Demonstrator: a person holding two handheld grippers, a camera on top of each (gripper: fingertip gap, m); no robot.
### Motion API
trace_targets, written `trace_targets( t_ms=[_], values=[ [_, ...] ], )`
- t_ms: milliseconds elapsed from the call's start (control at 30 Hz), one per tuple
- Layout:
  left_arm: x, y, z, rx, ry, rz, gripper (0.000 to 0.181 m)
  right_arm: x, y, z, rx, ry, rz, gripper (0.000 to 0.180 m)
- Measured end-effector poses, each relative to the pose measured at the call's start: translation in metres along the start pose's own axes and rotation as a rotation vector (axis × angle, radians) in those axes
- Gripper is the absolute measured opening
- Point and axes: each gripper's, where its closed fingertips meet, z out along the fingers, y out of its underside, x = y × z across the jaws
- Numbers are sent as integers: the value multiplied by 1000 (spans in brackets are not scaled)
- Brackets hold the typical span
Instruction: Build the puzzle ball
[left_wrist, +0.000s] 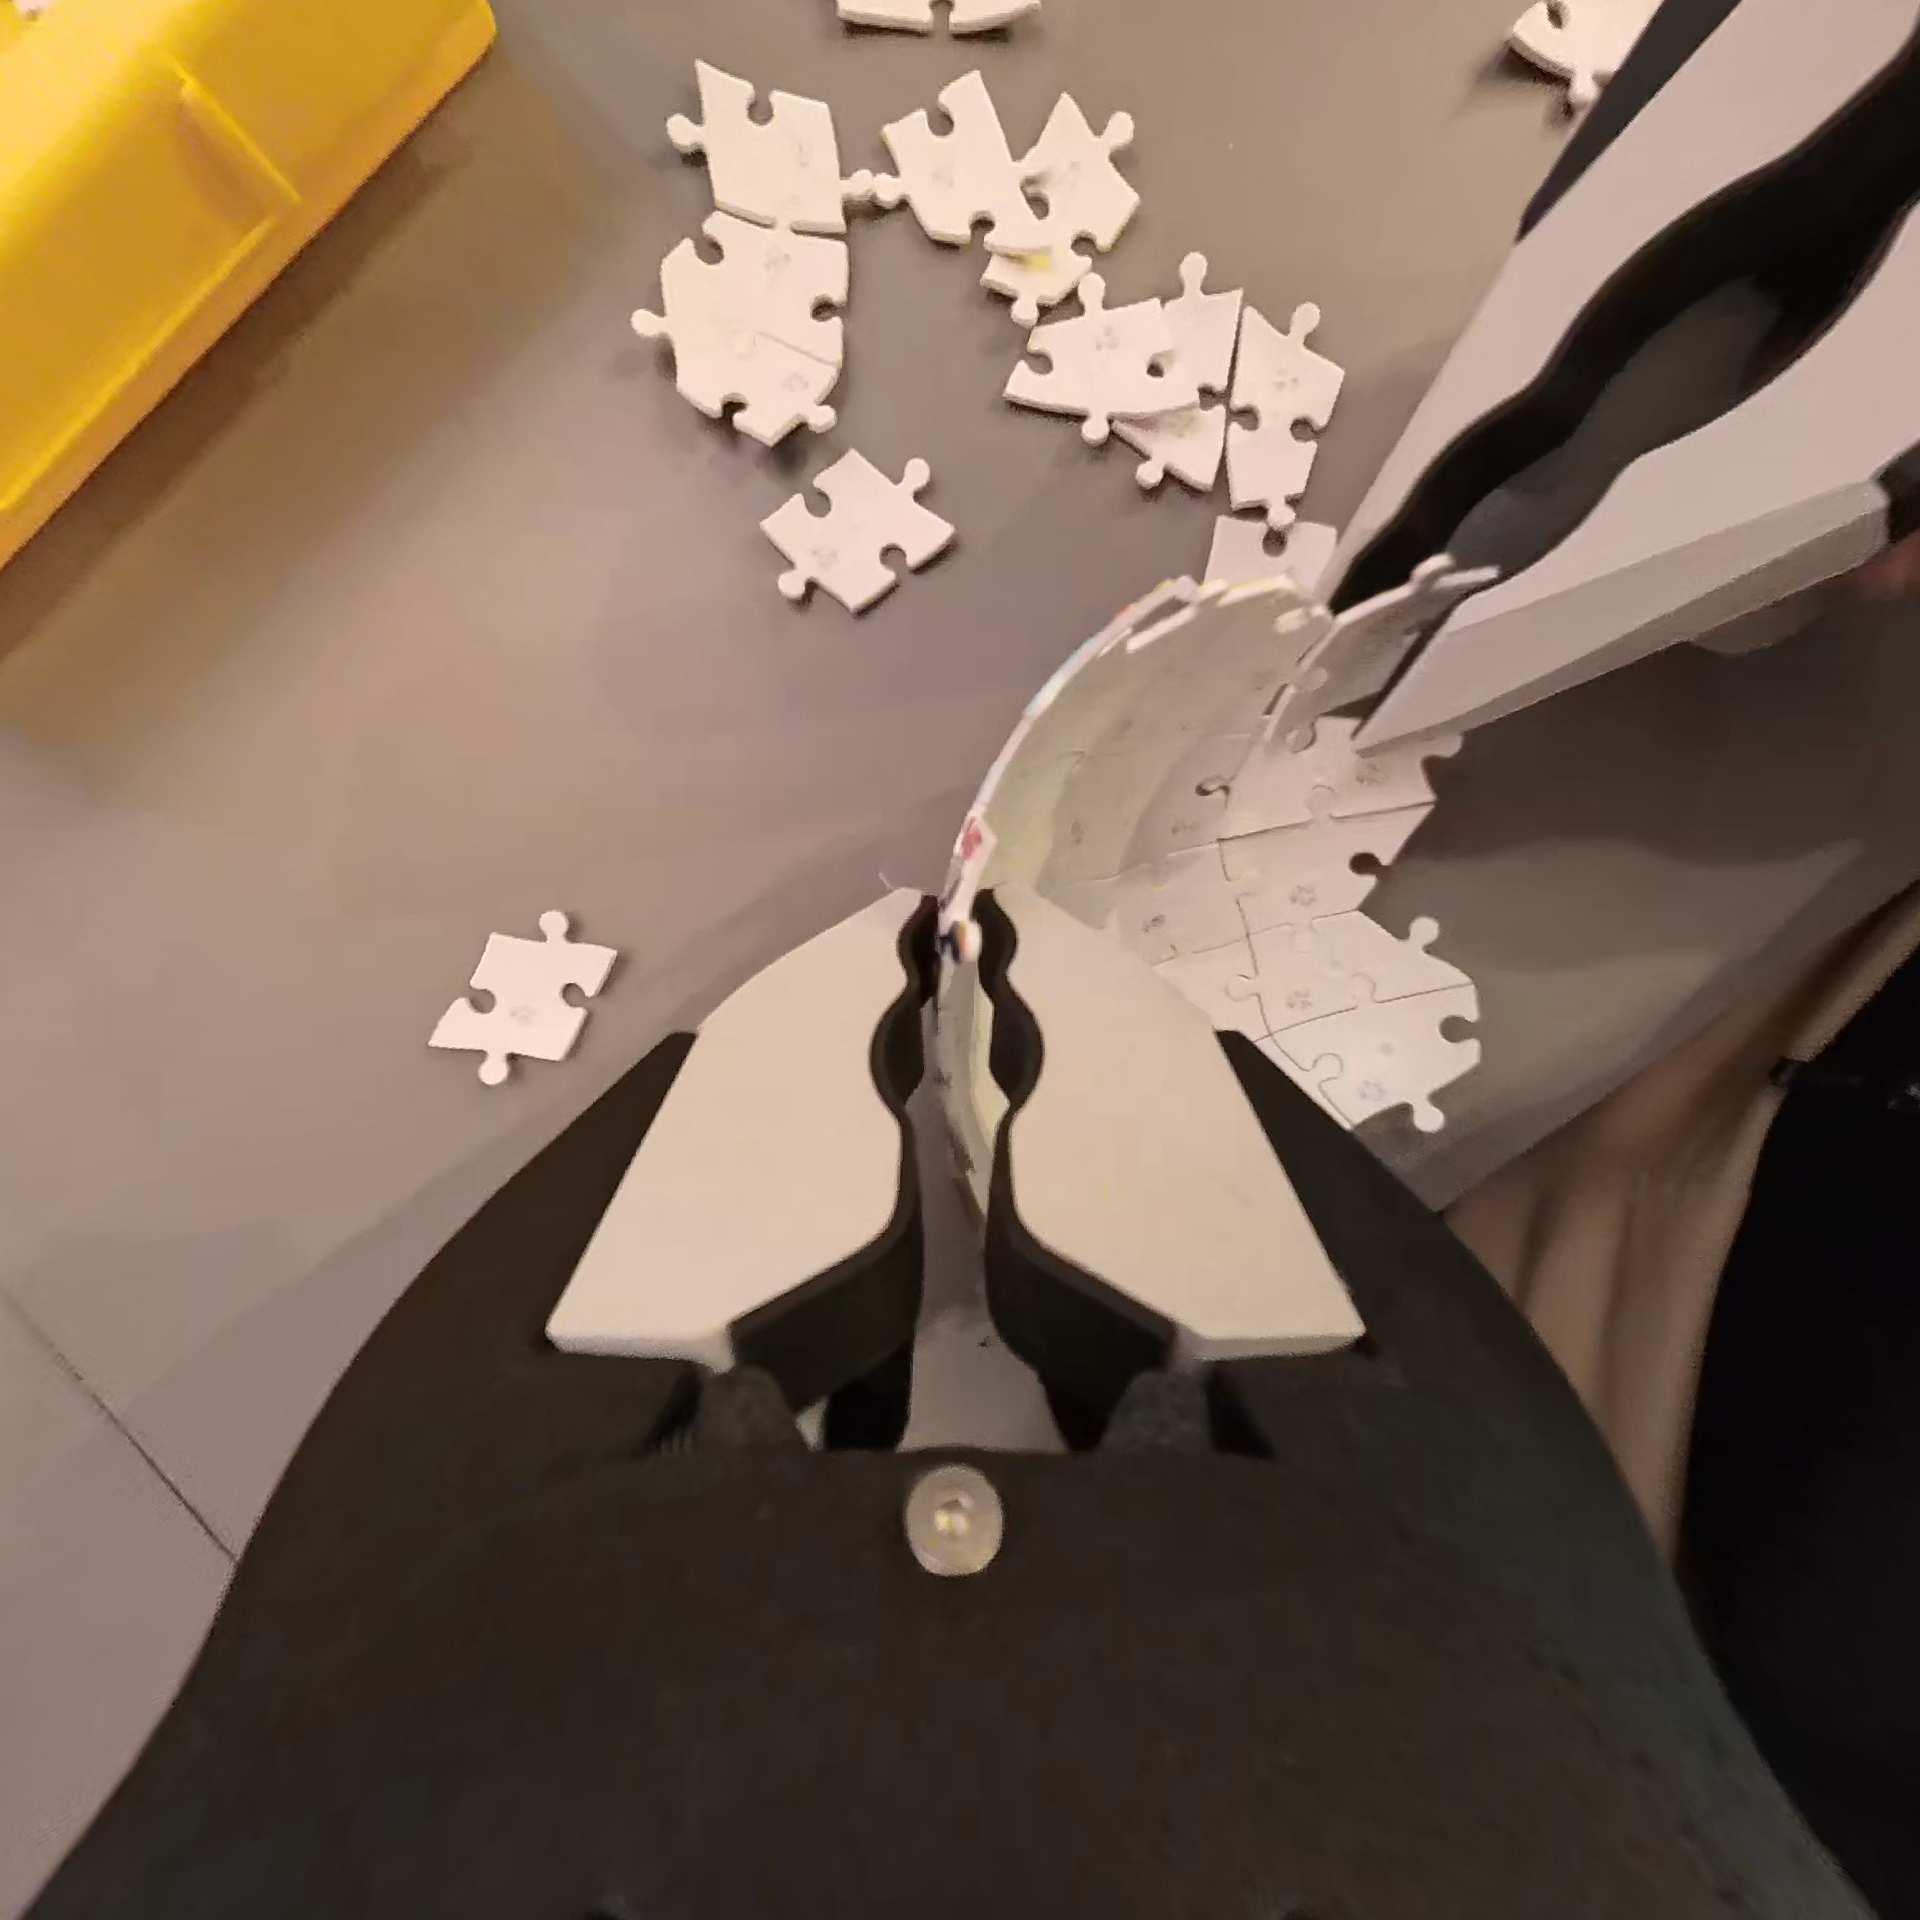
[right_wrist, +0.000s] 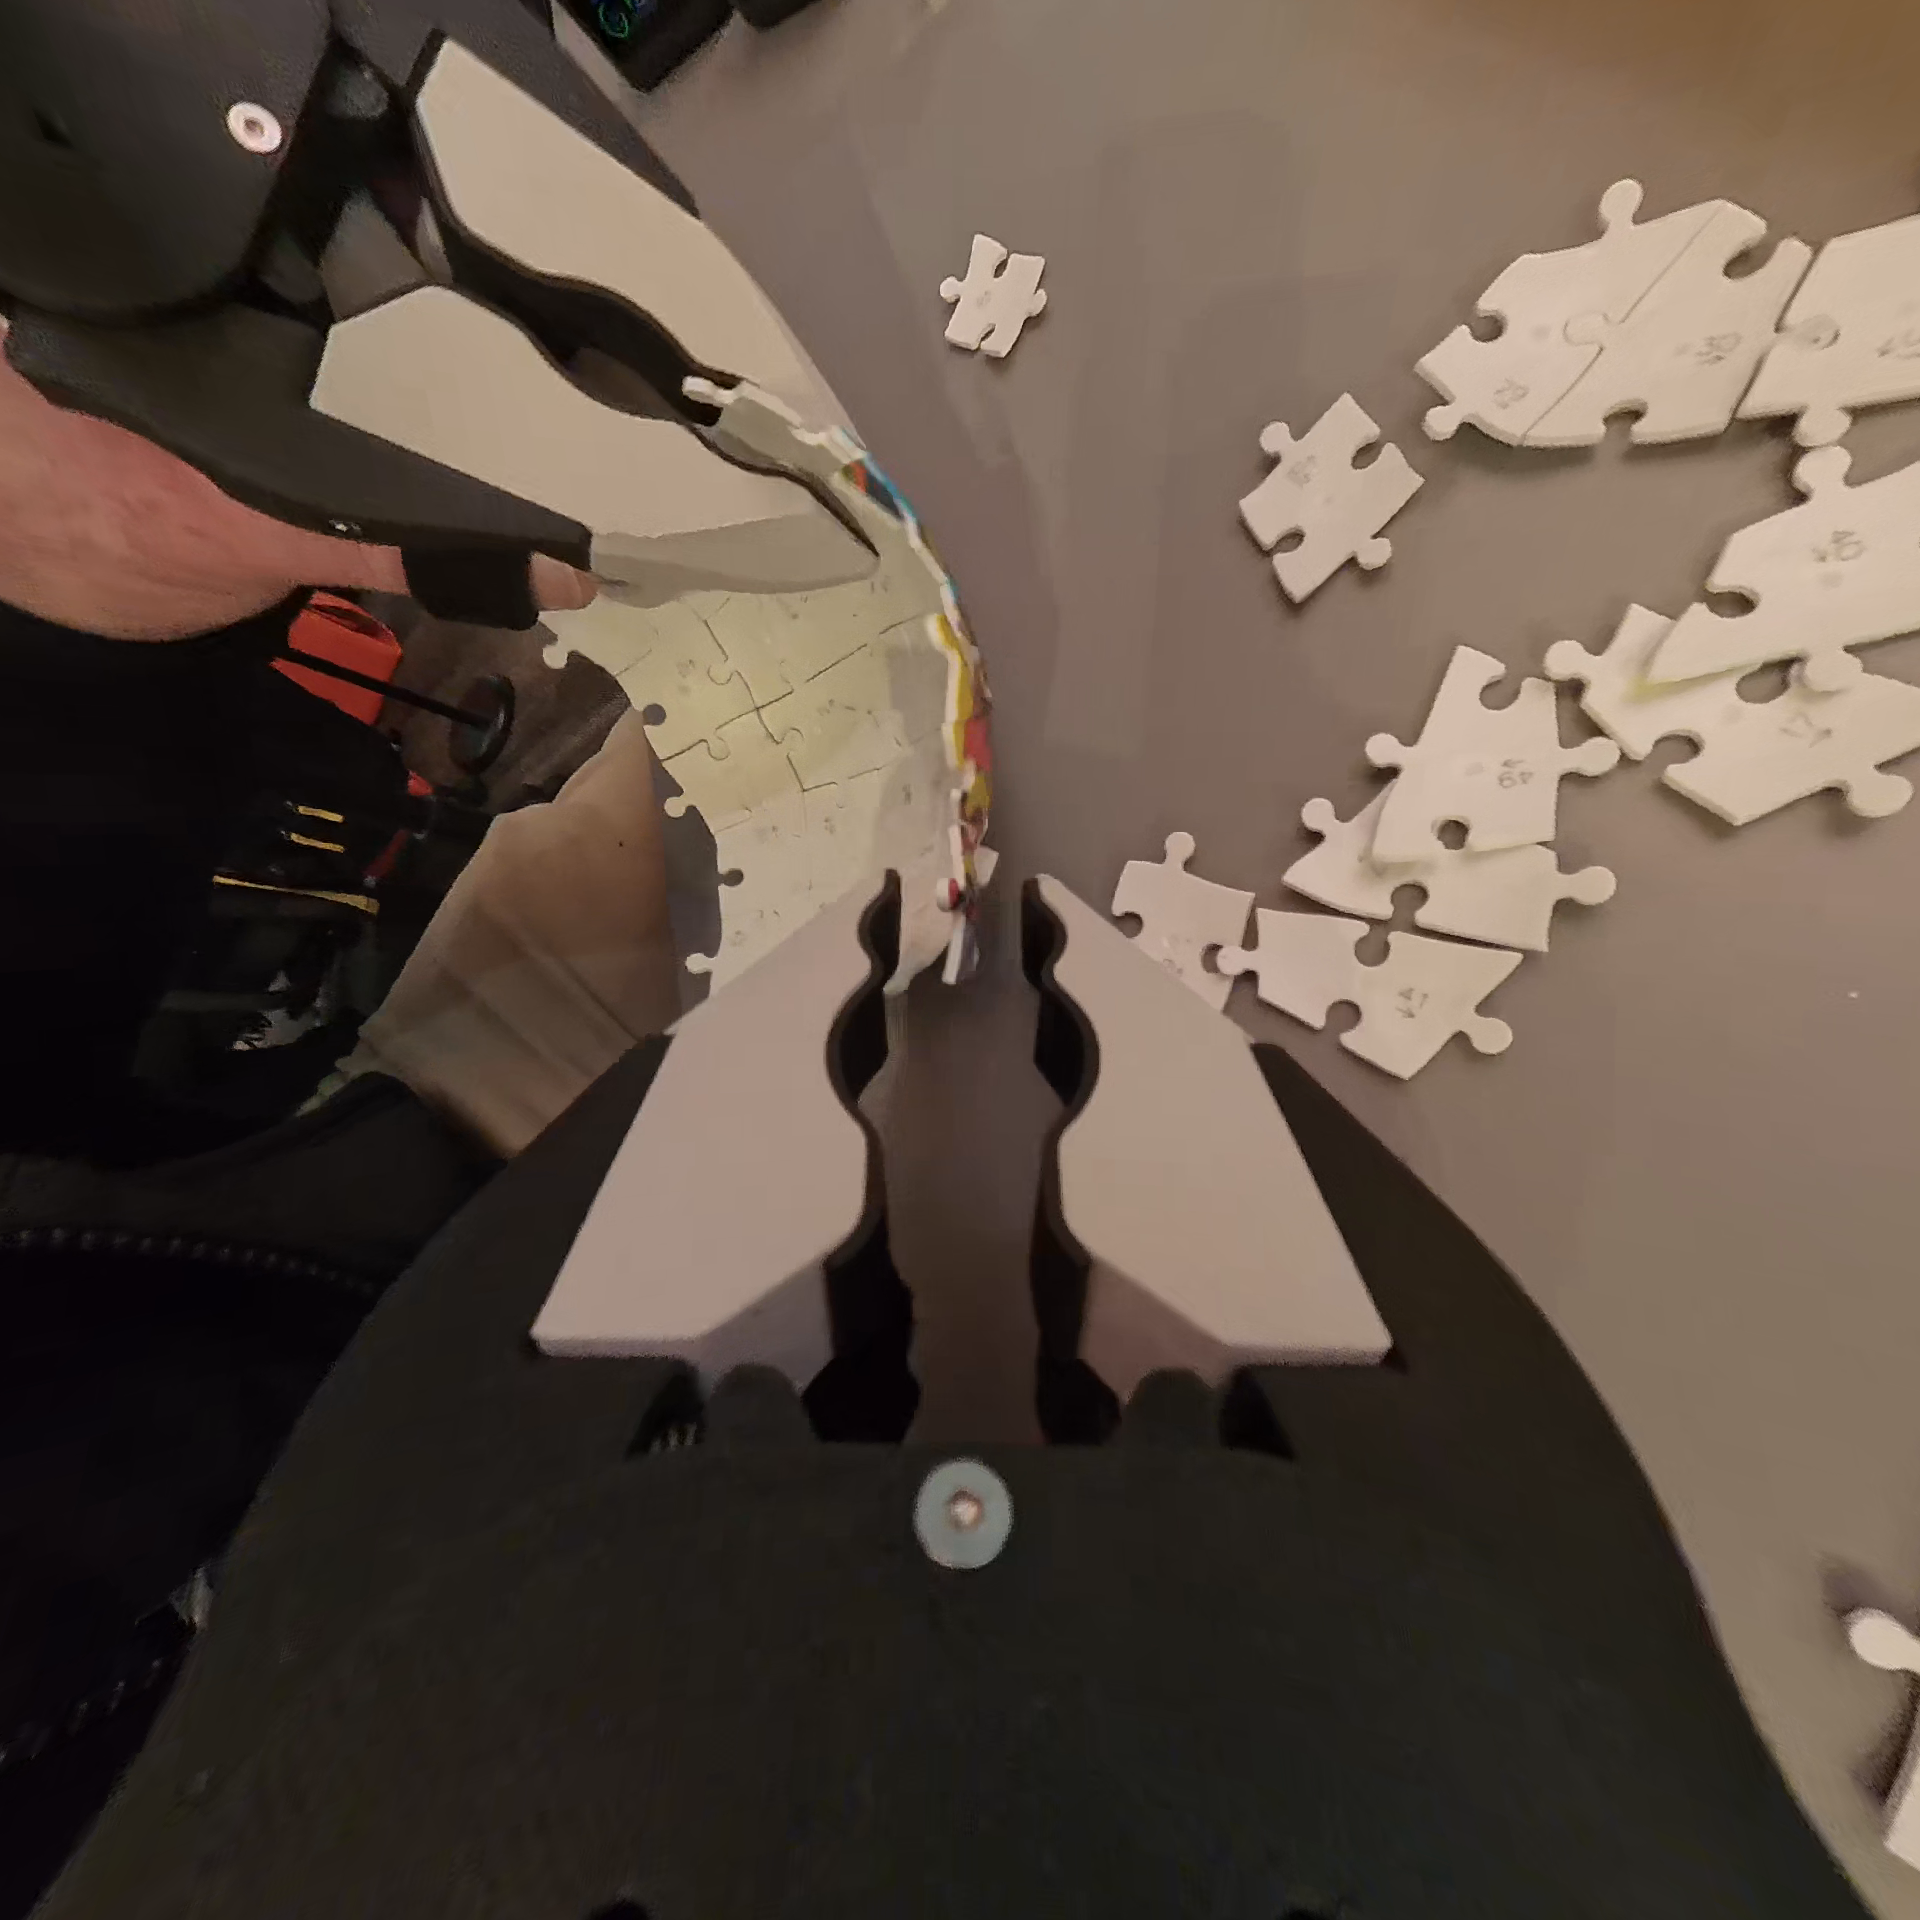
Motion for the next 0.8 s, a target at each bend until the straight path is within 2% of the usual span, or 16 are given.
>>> trace_targets(
  t_ms=[33,133,267,367,800],
  values=[
    [0,0,-1,8,-8,-7,7,0,1,0,-1,-6,18,22],
    [-1,0,-3,46,-40,-35,7,-1,6,4,-7,-39,71,23],
    [1,-2,-5,88,-67,-54,7,-5,8,12,4,-74,124,15],
    [2,-1,-5,107,-66,-73,7,-3,7,15,14,-67,124,7],
    [0,-1,-7,140,-86,-94,6,2,4,17,13,12,52,3]
  ],
)
